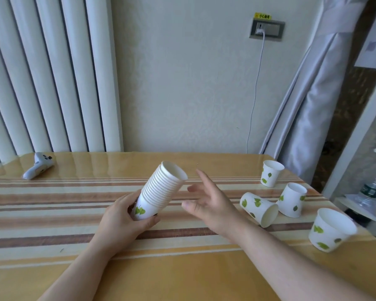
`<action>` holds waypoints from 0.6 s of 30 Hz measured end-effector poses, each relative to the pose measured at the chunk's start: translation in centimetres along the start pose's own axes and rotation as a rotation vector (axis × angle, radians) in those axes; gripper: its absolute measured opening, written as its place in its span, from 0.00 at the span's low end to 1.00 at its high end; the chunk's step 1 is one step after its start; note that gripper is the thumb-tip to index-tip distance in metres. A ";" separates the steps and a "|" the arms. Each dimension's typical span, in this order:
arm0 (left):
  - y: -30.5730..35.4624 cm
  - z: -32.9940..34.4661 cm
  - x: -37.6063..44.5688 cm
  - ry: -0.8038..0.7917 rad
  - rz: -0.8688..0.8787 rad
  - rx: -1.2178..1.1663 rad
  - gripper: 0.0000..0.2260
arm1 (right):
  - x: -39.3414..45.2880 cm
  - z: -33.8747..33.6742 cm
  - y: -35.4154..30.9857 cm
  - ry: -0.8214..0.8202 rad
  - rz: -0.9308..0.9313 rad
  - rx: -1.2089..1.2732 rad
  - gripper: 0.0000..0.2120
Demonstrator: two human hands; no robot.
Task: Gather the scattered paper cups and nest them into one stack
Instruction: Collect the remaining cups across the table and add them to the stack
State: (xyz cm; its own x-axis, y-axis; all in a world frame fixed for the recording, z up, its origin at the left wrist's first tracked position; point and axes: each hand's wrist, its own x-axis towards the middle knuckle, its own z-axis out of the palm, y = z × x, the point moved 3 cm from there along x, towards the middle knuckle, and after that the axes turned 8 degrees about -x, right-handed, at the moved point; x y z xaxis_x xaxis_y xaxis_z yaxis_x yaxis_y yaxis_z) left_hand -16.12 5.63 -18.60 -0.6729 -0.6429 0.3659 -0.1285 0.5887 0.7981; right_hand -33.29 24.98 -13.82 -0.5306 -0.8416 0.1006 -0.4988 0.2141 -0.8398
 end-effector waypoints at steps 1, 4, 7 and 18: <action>0.1 0.0 -0.1 0.006 -0.019 -0.001 0.19 | -0.7 -0.3 0.9 -0.006 0.018 -0.150 0.40; 0.3 0.1 -0.2 0.017 -0.061 0.014 0.18 | -2.3 -1.2 4.4 -0.025 0.027 -0.660 0.23; 0.7 0.6 -0.2 0.007 -0.088 0.015 0.22 | -3.3 -1.0 6.6 0.054 -0.059 -0.802 0.19; 7.1 7.9 1.6 -0.171 -0.144 -0.069 0.25 | -5.5 -4.4 6.3 0.704 -0.415 -0.461 0.11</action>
State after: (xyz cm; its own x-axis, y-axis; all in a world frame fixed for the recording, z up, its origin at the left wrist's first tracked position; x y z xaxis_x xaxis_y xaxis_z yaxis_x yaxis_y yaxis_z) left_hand -23.83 12.65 -16.13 -0.7654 -0.6223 0.1638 -0.1865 0.4581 0.8691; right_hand -36.51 33.12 -17.36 -0.4667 -0.4333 0.7710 -0.8836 0.2663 -0.3852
